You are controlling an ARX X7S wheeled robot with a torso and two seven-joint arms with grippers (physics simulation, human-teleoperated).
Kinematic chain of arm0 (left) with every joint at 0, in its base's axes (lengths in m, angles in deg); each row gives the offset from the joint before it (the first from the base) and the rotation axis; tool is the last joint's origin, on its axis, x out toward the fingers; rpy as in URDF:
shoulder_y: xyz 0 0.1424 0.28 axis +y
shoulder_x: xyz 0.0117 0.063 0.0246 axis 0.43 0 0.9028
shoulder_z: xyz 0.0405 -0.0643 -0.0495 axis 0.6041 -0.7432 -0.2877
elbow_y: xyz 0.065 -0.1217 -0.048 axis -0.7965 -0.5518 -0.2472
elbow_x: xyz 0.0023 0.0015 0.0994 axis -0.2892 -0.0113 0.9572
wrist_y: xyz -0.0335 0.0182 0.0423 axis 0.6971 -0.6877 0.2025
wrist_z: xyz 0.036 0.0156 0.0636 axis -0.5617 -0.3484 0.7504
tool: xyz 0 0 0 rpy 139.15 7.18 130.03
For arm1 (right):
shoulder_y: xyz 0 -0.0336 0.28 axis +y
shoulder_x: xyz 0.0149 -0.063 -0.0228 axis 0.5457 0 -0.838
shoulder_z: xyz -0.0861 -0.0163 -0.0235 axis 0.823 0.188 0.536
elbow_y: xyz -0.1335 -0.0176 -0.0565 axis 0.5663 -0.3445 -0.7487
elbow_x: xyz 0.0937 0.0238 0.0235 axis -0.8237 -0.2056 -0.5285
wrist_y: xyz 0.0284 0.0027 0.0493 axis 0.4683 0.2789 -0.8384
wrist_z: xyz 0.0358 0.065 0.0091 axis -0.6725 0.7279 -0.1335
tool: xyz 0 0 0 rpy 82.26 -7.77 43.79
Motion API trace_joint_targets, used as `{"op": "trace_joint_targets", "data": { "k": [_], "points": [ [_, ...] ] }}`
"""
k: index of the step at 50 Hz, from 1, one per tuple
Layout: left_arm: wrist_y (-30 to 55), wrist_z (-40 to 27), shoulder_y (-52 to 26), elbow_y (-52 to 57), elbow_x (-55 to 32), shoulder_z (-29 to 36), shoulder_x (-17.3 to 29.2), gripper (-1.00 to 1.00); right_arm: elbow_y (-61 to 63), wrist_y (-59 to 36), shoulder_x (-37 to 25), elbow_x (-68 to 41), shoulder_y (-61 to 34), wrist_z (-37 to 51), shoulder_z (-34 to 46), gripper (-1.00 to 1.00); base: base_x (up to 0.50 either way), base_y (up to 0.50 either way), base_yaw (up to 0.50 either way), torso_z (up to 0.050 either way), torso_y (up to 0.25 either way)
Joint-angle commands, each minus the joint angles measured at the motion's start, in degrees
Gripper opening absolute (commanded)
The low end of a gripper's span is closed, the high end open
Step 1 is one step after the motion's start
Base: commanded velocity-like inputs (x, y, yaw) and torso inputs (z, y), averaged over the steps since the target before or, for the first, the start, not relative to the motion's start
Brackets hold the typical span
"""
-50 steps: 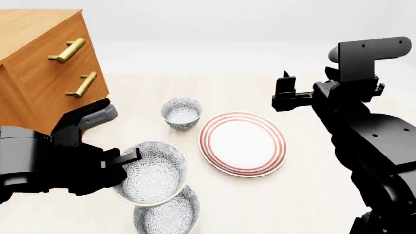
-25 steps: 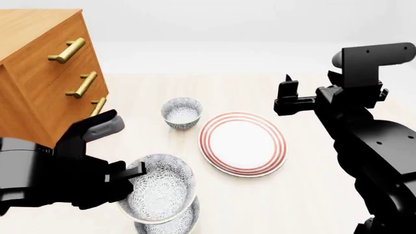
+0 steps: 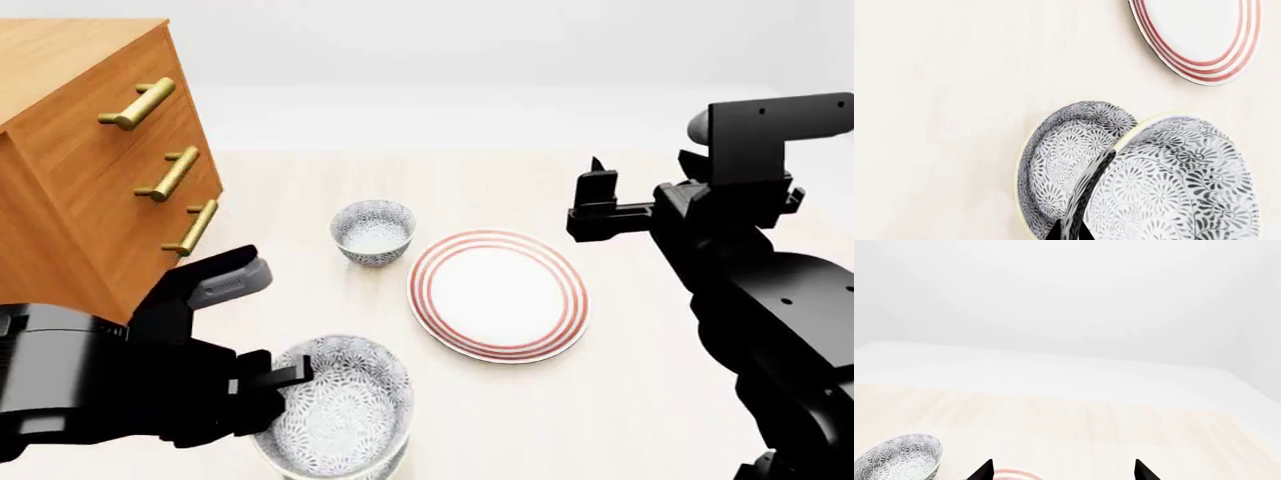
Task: Stack the bowl in the middle on the bowl at the back.
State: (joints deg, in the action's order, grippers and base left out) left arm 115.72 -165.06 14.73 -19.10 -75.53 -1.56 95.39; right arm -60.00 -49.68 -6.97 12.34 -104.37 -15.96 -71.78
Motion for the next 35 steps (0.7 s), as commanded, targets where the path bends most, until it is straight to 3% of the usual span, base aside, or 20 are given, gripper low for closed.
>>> {"op": "trace_joint_targets", "data": {
  "k": [1, 35],
  "points": [
    [-0.5, 1.7, 0.4, 0.4, 1.8, 0.5, -0.1, -1.0, 0.0, 0.0, -0.2, -0.3, 0.2, 0.3, -0.1, 1.0, 0.0, 0.0, 0.0, 0.0, 0.0],
    [0.0, 5.7, 1.6, 0.1, 7.8, 0.9, 0.1, -1.0, 0.8, -0.6, -0.3, -1.5, 0.6, 1.2, -0.1, 1.0, 0.0, 0.0, 0.0, 0.0, 0.0]
  ]
}}
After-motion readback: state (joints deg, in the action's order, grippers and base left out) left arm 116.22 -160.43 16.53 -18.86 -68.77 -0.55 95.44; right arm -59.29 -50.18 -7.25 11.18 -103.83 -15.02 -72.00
